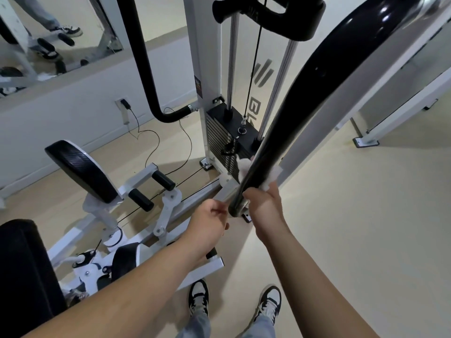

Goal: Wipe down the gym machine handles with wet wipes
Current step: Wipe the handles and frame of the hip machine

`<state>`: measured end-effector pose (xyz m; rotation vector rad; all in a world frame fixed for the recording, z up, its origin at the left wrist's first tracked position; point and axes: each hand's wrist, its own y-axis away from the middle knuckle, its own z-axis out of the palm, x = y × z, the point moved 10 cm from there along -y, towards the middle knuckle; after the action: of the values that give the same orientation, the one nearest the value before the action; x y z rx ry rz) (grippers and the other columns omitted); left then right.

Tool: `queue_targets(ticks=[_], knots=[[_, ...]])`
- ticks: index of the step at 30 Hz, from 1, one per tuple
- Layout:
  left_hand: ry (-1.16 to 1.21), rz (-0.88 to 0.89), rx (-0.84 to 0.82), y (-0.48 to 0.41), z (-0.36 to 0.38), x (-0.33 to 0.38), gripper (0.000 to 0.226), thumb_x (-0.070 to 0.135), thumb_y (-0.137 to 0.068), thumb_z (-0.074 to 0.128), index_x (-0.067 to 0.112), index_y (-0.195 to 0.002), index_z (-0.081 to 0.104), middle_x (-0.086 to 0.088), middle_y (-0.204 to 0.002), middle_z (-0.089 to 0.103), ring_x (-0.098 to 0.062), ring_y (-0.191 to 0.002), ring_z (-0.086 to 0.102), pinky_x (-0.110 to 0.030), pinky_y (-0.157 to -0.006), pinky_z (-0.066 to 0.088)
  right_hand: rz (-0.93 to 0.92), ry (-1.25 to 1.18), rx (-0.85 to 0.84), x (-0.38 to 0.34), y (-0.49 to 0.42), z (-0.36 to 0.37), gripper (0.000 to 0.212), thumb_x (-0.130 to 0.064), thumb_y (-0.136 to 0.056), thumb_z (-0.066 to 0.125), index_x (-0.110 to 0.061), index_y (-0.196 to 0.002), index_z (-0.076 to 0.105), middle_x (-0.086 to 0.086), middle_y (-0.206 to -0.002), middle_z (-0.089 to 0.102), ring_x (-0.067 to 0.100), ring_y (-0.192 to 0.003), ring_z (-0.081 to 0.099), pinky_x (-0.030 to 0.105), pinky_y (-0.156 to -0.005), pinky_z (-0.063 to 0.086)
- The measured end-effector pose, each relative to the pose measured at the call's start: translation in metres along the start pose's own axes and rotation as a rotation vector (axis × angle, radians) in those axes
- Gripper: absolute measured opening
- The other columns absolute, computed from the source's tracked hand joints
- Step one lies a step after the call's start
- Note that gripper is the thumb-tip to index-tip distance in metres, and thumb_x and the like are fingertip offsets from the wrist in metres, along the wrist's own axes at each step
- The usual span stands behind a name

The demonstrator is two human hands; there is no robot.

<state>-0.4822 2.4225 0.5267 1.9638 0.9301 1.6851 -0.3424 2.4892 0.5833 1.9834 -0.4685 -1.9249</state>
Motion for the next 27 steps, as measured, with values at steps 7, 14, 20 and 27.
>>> queue_targets(ticks=[7,14,20,27], knots=[[0.03,-0.031,0.012,-0.011,0.002,-0.009,0.015,0.009,-0.102,0.054,0.021,-0.105,0.062,-0.001,-0.102,0.07,-0.017,-0.083,0.071,-0.039,-0.083,0.06,0.069,0.26,-0.103,0.112,-0.045,0.017,0.052,-0.001,-0.087,0.048,-0.028,-0.129,0.057,0.002,-0.117,0.065,0.023,-0.114,0.06,0.05,-0.099,0.053],[0.035,-0.079,-0.012,-0.017,0.011,-0.019,0.021,0.005,-0.1,0.048,0.02,-0.104,0.062,-0.002,-0.092,0.068,-0.016,-0.078,0.062,-0.032,-0.076,0.053,0.026,-0.008,0.018,0.06,-0.023,0.005,0.058,0.003,-0.081,0.046,-0.025,-0.132,0.05,0.006,-0.106,0.061,0.022,-0.091,0.056,0.024,-0.062,0.05],[-0.016,-0.065,-0.006,-0.025,0.01,-0.032,0.027,0.004,-0.095,0.047,0.024,-0.106,0.063,-0.007,-0.104,0.071,-0.022,-0.096,0.068,-0.041,-0.095,0.057,0.205,0.126,-0.07,0.104,-0.031,0.021,0.061,0.01,-0.086,0.042,-0.015,-0.141,0.043,0.005,-0.116,0.06,0.02,-0.103,0.059,0.023,-0.07,0.051],[0.027,-0.094,0.013,-0.011,-0.007,-0.023,0.026,0.0,-0.101,0.046,0.017,-0.113,0.062,-0.007,-0.102,0.071,-0.016,-0.084,0.066,-0.039,-0.093,0.057,0.139,-0.032,-0.046,0.068,-0.027,0.01,0.056,0.009,-0.084,0.046,-0.023,-0.13,0.053,0.005,-0.1,0.06,0.018,-0.086,0.053,0.032,-0.072,0.042]])
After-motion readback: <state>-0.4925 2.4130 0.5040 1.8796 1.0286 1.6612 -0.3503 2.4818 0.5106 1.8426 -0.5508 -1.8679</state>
